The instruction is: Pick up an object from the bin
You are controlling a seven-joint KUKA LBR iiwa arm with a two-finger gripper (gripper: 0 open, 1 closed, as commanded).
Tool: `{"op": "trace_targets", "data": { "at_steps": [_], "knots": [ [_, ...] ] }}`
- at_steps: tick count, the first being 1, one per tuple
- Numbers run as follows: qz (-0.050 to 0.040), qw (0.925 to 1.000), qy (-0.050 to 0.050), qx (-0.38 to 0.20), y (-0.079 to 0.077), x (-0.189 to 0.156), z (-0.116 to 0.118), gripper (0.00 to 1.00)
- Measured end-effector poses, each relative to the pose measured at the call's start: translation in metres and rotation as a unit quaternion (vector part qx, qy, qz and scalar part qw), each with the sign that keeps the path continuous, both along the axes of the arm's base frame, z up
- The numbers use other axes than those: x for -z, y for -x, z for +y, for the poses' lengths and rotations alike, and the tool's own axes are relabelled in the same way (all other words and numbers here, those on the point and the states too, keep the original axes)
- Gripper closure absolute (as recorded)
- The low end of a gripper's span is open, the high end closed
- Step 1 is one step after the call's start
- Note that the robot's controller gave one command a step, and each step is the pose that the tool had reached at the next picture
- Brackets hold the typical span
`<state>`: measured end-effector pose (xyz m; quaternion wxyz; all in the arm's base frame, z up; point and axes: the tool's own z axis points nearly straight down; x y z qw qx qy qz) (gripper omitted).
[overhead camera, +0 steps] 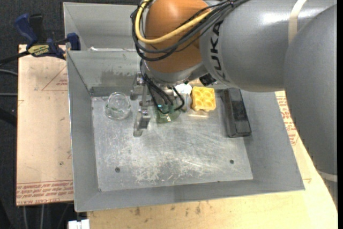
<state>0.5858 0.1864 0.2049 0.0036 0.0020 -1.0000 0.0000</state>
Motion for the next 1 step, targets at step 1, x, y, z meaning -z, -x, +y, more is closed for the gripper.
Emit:
{"op": "trace_targets", "data": {
  "at_steps": [1],
  "knots": [
    [-0.0040,1.0000,-0.001,0.002,-0.0018,-0.0050,-0.0010,0.00]
  ]
}}
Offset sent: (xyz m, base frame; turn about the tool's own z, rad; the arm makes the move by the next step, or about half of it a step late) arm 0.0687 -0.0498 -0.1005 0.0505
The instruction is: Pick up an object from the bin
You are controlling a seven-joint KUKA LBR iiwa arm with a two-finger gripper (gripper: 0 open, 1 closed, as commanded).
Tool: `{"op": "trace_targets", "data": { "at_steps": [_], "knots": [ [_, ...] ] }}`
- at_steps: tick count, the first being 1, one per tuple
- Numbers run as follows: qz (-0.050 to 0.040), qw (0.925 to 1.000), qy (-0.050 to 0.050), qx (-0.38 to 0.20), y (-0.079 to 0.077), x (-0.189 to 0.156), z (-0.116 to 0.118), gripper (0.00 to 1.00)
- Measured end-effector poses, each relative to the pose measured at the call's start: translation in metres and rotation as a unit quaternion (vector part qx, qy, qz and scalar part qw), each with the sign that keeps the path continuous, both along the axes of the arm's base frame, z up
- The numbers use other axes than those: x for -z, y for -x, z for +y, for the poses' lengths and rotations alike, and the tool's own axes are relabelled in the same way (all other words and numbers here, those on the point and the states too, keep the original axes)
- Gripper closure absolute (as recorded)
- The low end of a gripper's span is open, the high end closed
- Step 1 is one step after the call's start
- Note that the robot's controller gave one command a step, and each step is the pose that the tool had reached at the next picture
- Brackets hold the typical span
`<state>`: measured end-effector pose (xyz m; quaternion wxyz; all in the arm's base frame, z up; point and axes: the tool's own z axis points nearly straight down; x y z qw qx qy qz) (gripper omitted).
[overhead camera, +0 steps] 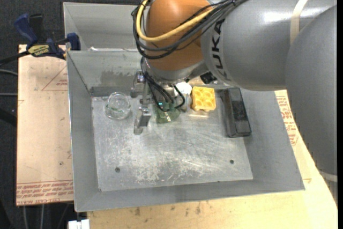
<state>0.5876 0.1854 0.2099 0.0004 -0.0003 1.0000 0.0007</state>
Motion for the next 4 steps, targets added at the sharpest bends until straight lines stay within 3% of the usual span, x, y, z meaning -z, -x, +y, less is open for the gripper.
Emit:
{"op": "trace_targets", "data": {
  "at_steps": [1,2,3,4],
  "knots": [
    [-0.0048,0.9999,-0.002,0.011,-0.035,0.046,-0.021,0.00],
    [-0.0014,0.9999,0.000,0.011,-0.050,0.099,-0.027,0.00],
    [0.0033,0.9994,0.001,0.036,-0.051,0.110,-0.015,0.00],
    [-0.0014,0.9999,0.000,0.011,-0.065,0.085,0.025,0.00]
  ]
}}
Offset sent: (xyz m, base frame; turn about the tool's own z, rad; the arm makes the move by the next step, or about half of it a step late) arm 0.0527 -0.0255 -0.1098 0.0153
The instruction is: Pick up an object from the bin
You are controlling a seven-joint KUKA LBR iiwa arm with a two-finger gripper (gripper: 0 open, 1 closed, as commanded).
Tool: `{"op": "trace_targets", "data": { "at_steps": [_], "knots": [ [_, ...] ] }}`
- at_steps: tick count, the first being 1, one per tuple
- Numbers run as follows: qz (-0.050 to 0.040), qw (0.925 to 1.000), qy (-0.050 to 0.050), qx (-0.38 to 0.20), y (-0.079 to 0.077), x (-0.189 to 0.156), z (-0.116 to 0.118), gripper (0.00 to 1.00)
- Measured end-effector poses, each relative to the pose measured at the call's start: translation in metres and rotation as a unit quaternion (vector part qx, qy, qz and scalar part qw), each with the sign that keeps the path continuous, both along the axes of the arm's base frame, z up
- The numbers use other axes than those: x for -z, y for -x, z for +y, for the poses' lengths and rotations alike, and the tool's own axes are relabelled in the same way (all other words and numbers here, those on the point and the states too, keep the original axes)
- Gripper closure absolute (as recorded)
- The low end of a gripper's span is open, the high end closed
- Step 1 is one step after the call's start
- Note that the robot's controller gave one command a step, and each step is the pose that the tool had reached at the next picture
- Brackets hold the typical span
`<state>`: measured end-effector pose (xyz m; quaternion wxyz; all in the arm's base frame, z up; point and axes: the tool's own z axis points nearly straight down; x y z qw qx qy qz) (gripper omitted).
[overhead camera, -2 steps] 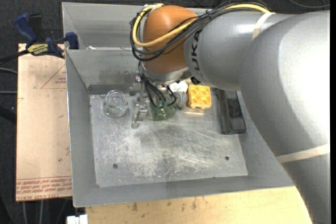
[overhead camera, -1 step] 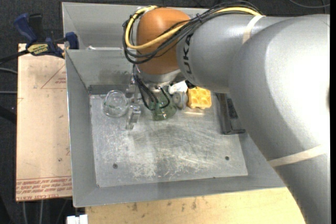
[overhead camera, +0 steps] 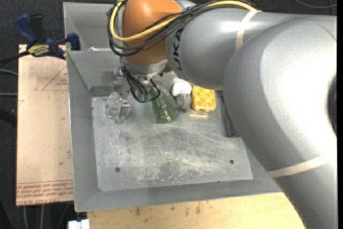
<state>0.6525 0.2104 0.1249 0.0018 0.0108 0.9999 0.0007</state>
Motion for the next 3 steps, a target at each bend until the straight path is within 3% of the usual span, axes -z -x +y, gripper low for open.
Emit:
{"op": "trace_targets", "data": {
  "at_steps": [1,2,3],
  "knots": [
    [-0.0009,0.9997,-0.002,0.025,-0.003,0.001,0.019,0.00],
    [0.0012,0.9959,-0.001,0.091,0.008,0.042,-0.045,0.00],
    [-0.0016,0.9983,-0.002,0.058,0.003,0.048,-0.068,0.00]
  ]
}}
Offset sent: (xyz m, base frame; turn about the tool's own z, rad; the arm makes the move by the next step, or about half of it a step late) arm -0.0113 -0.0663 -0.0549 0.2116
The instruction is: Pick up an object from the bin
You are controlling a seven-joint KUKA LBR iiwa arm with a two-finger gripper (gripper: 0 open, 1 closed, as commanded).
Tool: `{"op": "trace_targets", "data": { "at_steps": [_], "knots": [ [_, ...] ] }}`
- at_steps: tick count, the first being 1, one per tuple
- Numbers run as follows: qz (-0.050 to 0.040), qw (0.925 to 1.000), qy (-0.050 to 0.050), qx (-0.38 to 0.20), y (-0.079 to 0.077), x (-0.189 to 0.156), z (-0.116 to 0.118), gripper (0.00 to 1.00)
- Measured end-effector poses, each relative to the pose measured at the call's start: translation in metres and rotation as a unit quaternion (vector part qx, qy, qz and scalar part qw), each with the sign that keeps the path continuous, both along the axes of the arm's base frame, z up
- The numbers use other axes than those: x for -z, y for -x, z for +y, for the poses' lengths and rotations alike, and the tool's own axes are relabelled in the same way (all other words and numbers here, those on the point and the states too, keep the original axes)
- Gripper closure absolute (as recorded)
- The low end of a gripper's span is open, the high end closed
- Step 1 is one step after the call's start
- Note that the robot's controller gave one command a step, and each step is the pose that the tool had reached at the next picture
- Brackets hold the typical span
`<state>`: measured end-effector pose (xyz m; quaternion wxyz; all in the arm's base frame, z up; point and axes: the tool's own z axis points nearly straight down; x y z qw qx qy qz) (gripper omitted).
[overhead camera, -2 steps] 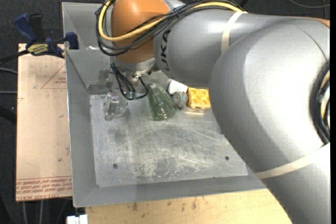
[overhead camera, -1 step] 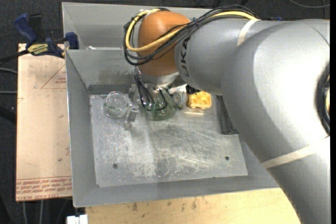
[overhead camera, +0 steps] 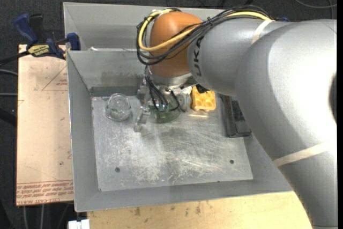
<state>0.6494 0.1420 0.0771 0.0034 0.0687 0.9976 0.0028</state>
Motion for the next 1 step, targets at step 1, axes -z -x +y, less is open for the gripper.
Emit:
{"op": "trace_targets", "data": {
  "at_steps": [1],
  "knots": [
    [0.0028,0.9988,0.002,0.048,0.0039,-0.0327,0.0530,0.00]
  ]
}}
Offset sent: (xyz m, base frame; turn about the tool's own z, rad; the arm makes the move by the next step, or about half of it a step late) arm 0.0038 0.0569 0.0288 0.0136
